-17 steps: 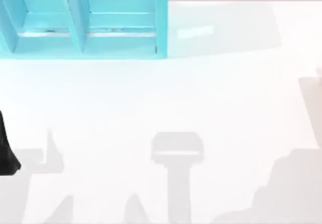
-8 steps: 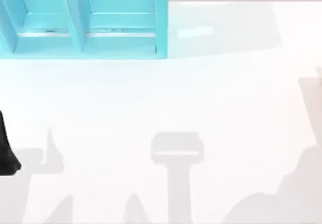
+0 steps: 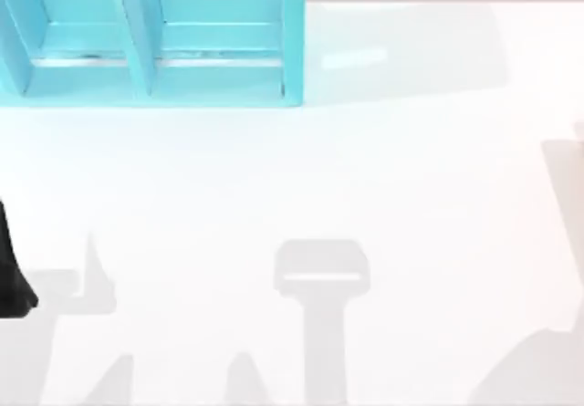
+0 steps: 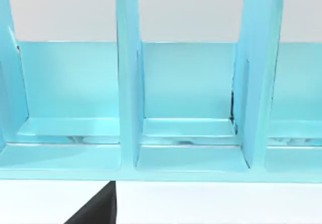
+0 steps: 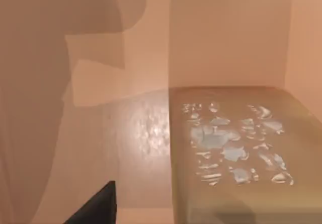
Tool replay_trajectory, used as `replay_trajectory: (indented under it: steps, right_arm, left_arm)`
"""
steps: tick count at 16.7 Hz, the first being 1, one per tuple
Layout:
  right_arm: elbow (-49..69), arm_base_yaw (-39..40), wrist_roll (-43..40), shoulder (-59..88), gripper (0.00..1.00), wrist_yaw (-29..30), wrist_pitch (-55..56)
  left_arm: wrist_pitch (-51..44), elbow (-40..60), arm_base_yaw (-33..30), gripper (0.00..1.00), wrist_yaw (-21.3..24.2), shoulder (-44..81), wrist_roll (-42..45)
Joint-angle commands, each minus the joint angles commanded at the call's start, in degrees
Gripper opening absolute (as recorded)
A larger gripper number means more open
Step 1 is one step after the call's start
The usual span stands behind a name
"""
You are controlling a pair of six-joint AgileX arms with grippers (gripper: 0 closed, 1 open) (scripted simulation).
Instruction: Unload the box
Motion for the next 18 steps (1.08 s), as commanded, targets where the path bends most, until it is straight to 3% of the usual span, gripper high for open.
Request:
replay_trajectory:
  steps: [8,18]
  right_arm:
    - [-5.27,-0.06,-0.03,2.23,1.00,0.01,6.59]
    - [-5.27,-0.06,-0.03,2.23,0.25,0.01,6.59]
  left_arm:
    - [0.00,0.00,0.00,1.00,0.00,0.00,0.00]
    - [0.00,0.00,0.00,1.00,0.00,0.00,0.00]
